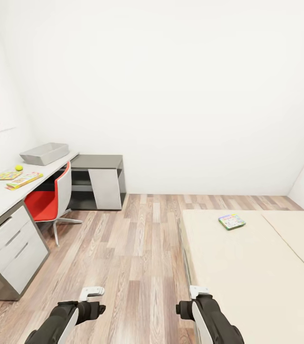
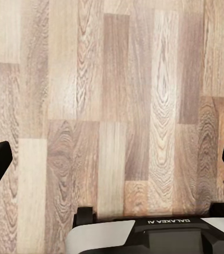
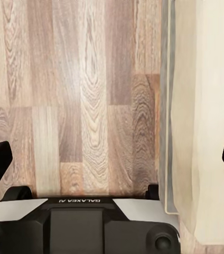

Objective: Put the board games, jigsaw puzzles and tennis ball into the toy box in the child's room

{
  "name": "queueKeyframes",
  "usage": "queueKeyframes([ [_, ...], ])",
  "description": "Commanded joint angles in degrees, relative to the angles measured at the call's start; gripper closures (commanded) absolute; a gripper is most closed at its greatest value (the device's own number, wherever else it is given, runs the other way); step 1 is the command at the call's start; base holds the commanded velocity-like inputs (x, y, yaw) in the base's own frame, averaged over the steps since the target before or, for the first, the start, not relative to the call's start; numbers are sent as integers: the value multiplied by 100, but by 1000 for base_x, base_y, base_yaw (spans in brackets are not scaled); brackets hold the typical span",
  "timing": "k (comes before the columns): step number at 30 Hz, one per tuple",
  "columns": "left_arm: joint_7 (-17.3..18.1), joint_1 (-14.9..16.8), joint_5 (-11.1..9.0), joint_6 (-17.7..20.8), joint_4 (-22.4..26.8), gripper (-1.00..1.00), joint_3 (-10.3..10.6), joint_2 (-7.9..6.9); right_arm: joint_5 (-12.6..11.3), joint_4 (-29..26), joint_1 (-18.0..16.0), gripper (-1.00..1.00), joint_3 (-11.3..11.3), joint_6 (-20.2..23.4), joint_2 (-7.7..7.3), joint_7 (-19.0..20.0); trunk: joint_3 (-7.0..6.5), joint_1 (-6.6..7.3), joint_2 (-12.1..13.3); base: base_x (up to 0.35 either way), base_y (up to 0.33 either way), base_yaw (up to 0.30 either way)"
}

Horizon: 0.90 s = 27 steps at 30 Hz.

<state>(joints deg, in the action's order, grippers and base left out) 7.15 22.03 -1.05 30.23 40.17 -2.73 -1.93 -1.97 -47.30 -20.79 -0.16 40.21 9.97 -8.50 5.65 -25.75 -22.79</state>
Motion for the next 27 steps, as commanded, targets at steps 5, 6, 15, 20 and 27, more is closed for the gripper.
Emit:
queueKeyframes([
  [5,24,3,-10,36,8,-100,-17,0,-22,-7,-4,-100,-1,10,2,-29,13,-4,-13,0,-2,0],
  [6,24,3,-10,36,8,-100,-17,0,-22,-7,-4,-100,2,7,2,-27,13,-4,-13,0,0,0],
  [15,24,3,-10,36,8,-100,-17,2,-22,-7,-4,-100,6,-10,2,-15,13,-4,-13,-10,0,0],
  [20,24,3,-10,36,8,-100,-17,1,-18,-6,-4,-100,7,-147,2,-15,13,-4,-13,-25,0,0],
  [27,29,3,-10,36,8,-100,-17,0,-14,12,-4,-100,7,-258,2,-19,13,-4,-13,-5,0,0],
])
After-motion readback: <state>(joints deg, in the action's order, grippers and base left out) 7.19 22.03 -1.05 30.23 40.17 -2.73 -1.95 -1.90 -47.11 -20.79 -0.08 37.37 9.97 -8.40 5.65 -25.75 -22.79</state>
